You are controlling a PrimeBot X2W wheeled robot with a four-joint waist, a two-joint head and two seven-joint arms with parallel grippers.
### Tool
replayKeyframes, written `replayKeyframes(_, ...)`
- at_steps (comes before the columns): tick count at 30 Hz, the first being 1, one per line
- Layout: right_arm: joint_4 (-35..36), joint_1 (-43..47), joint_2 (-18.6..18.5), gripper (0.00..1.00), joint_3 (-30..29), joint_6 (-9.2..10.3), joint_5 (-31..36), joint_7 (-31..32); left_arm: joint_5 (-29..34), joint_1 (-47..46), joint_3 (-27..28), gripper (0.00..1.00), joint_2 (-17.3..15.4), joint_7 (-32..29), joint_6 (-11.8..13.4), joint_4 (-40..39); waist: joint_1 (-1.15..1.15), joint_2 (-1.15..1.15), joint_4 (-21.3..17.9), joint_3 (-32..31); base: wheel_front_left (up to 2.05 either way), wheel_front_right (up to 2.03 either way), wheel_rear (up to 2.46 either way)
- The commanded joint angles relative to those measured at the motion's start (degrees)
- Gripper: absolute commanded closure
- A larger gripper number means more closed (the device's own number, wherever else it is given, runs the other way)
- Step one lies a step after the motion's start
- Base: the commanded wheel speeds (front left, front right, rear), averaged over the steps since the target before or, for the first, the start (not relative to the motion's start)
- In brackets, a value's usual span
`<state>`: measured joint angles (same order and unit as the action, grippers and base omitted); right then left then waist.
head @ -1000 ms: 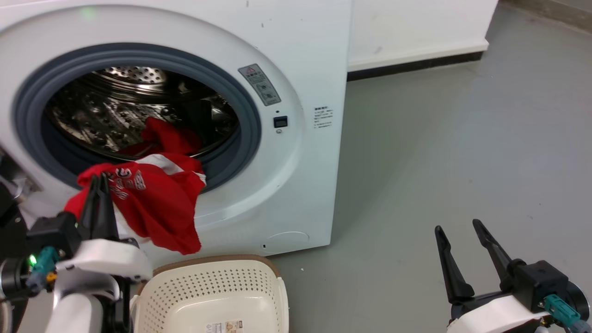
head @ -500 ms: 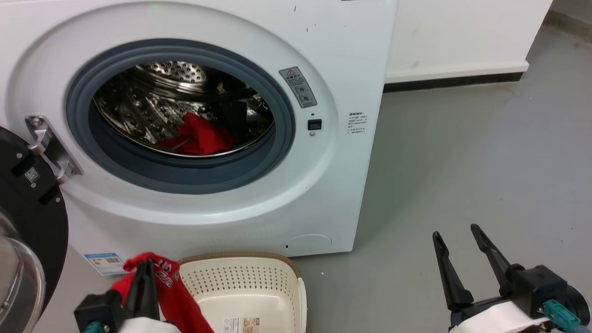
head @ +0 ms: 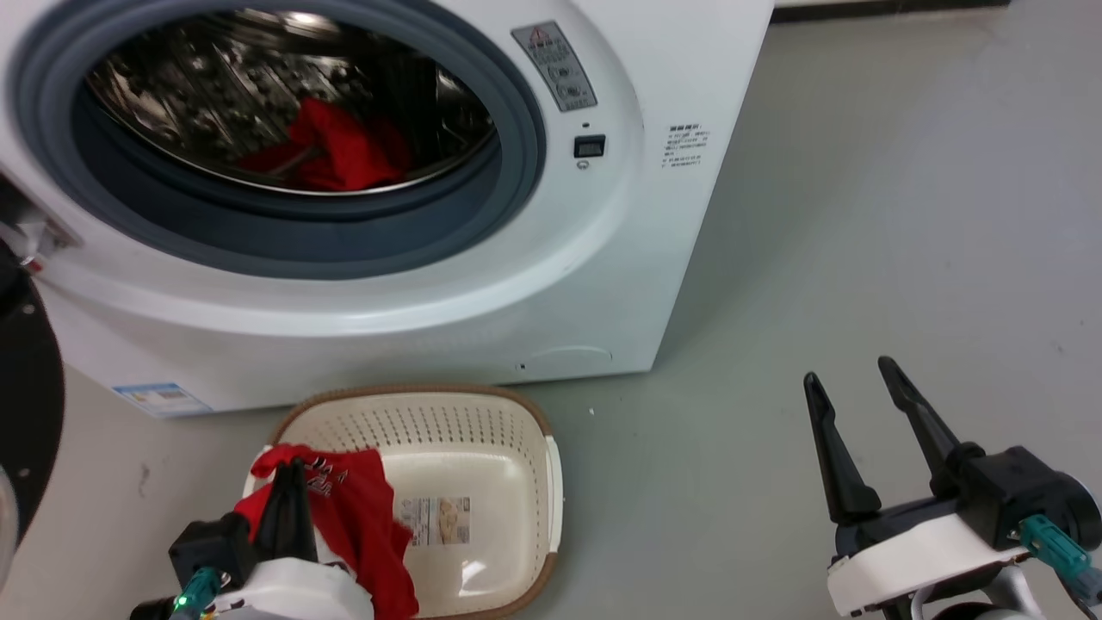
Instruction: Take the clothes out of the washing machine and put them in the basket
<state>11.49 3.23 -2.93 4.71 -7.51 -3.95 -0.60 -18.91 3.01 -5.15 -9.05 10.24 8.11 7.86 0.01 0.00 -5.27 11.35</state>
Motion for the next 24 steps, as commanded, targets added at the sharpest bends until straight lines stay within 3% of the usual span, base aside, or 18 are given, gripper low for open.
replayKeyframes(1, 0.17, -1.39, 0.09, 0.0, 0.22, 0.04, 0.25, -0.44, 0.29, -2.01, -0.26, 1.0, 0.15, 0.6, -0.07, 1.06, -0.01, 0.0, -0.63, 3.98, 0.0, 0.0, 0.0)
replayKeyframes(17, -0.36, -10.82, 0.11, 0.0, 2.24, 0.04, -0.48, -2.99, -0.65, -17.74, 1.62, 1.0, -0.44, 4.18, -0.94, 20.39, -0.01, 0.0, -4.0, 24.02, 0.0, 0.0, 0.0)
replayKeyframes(24, -1.68, -13.75, 0.1, 0.0, 3.0, 0.04, -1.08, -4.61, -1.02, -24.24, 2.99, 1.0, -0.59, 4.9, -1.81, 30.17, -0.01, 0.0, -5.25, 29.5, 0.0, 0.0, 0.0)
